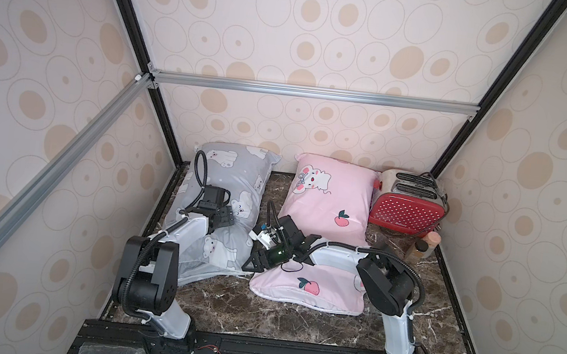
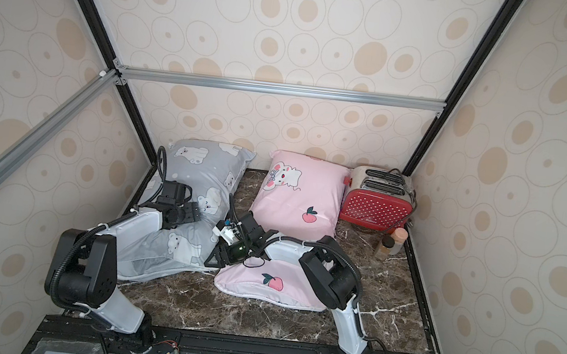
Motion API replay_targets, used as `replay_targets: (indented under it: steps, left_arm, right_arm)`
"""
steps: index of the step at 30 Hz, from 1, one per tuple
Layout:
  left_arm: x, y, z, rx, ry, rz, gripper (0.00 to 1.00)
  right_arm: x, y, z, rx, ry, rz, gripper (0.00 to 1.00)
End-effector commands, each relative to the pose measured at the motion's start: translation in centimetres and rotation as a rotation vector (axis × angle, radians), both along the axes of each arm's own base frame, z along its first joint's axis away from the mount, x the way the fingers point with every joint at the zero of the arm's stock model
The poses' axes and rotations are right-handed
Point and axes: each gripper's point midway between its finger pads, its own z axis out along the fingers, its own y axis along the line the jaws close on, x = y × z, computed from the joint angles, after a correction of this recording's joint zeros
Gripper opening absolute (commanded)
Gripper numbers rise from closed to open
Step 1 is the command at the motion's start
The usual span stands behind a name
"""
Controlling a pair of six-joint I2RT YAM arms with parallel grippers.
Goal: Zip up pillowcases
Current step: Pick up the pillowcase from the center of the board.
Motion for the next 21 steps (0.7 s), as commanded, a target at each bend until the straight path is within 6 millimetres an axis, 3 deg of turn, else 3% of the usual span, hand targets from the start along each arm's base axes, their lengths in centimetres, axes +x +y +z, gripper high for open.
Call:
replay_targets:
  steps: [1,6,14,18,21]
  left_arm:
    - [2.8,-1.1,0.5,-0.066,-0.075,-0.024,0.93]
    - [2.9,-1.1,0.5,-0.07,-0.071,-0.021,0.93]
    - [3.2,-1.1,0.7,-0.066,-0.071,-0.024,0.93]
    - [3.2,-1.1,0.8,-0.062,-0.068,-0.022,0.93]
    - [3.2,-1.0,0.8,-0.058,-0.064,-0.021,0.93]
  right_arm:
    - [-0.2,0.4,0.9,0.047,0.054,-0.013,0.61]
    - [-0.5,0.2,0.0,0.048,0.079,-0.023,0.5]
    - [-1.5,0.3,-1.0,0.041,0.1,-0.016,0.5]
    - [-1.6,0.2,-1.5,0.036,0.113,-0.019,0.38]
    - [-2.2,0.1,-1.7,0.036,0.129,-0.014,0.45]
